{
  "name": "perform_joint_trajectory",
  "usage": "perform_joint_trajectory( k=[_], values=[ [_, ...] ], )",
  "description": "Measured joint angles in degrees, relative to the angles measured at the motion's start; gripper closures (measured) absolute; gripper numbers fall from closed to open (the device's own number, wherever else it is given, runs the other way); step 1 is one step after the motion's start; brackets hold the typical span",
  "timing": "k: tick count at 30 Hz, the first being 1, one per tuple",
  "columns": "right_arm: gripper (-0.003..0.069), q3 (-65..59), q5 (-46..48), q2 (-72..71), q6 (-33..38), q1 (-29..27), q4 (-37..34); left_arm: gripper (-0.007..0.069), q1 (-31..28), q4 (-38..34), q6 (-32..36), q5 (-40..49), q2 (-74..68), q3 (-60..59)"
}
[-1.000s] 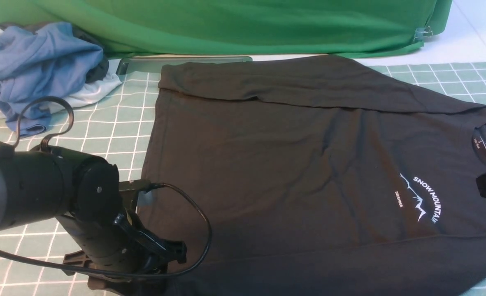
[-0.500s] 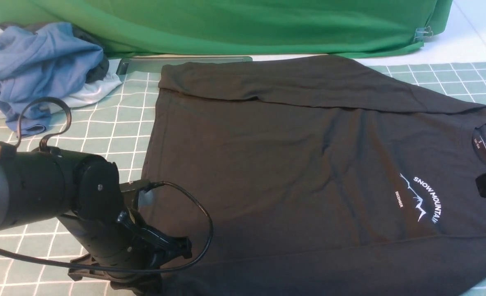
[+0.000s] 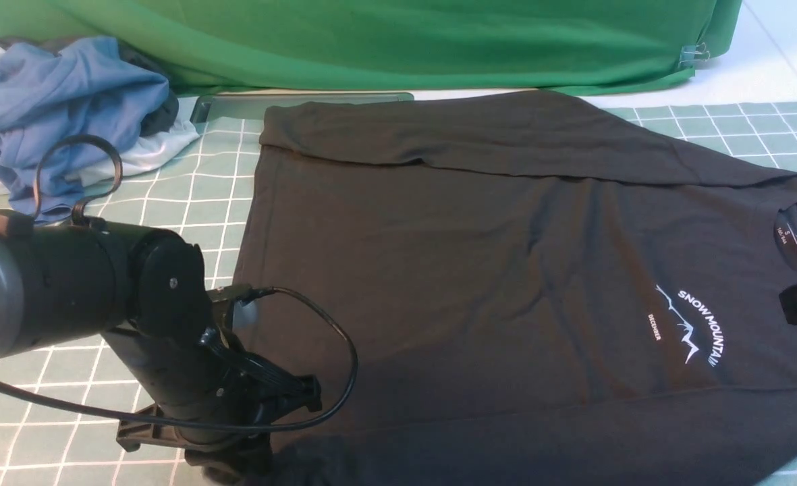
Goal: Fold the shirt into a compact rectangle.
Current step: 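Grasp the left edge of the dark T-shirt lying flat on the table, then fold the left side of the black T-shirt inward over its body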
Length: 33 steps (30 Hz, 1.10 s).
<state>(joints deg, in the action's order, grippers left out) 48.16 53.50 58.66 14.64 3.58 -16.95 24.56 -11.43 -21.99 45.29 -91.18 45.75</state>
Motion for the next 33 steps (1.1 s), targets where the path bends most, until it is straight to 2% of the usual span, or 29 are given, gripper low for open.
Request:
perform_joint_trajectory(
  k=[3,6,11,18,25,30,33],
  values=[
    [0.0559,0.00,0.00,0.00,0.00,0.00,0.00,0.0489,0.00,-0.04,-0.18,0.06,-0.23,0.00],
    [0.0555,0.00,0.00,0.00,0.00,0.00,0.00,0.0480,0.00,-0.04,-0.18,-0.01,-0.23,0.00],
    [0.0550,0.00,0.00,0.00,0.00,0.00,0.00,0.0588,0.00,-0.04,-0.18,-0.01,-0.23,0.00],
    [0.0536,0.00,0.00,0.00,0.00,0.00,0.00,0.0598,0.00,0.41,-0.21,2.17,1.45,3.80],
    [0.0527,0.00,-0.06,0.00,0.00,0.00,0.00,0.0598,-0.97,6.41,-3.41,10.41,2.95,25.21],
    [0.0524,0.00,0.00,0.00,0.00,0.00,0.00,0.0598,-6.44,7.74,-3.56,12.95,-2.03,39.39],
    [0.0522,0.00,0.00,0.00,0.00,0.00,0.00,0.0598,-9.31,8.00,-3.58,12.90,-6.34,43.42]
  ],
)
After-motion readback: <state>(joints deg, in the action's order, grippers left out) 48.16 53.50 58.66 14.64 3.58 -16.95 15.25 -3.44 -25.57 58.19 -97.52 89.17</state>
